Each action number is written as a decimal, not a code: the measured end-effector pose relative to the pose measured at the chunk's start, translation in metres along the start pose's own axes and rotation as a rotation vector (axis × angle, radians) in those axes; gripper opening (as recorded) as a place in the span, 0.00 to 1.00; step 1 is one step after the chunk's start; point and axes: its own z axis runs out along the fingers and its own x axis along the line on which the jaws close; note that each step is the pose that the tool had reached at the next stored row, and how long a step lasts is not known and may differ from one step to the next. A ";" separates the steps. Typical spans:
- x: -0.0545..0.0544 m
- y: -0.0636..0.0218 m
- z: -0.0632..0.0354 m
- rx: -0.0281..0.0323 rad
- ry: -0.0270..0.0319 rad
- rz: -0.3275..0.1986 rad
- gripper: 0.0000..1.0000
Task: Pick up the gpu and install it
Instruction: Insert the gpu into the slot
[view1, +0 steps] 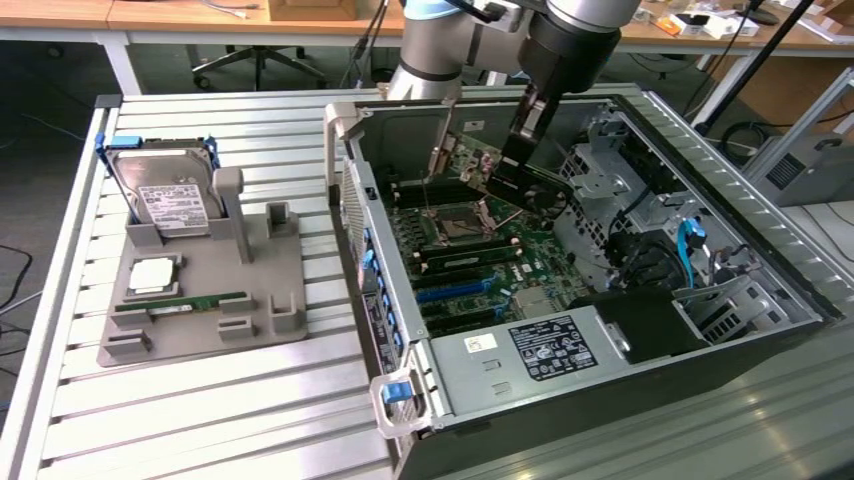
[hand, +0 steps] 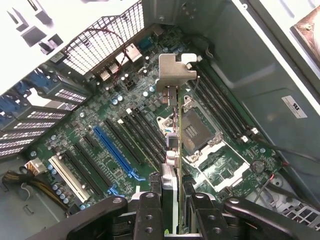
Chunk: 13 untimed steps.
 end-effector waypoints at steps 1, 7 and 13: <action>0.000 0.0000 0.0000 0.0000 0.0002 -0.003 0.27; 0.000 0.0000 0.0001 -0.0005 0.0016 -0.024 0.27; 0.000 0.0000 0.0001 -0.0010 0.0030 -0.044 0.27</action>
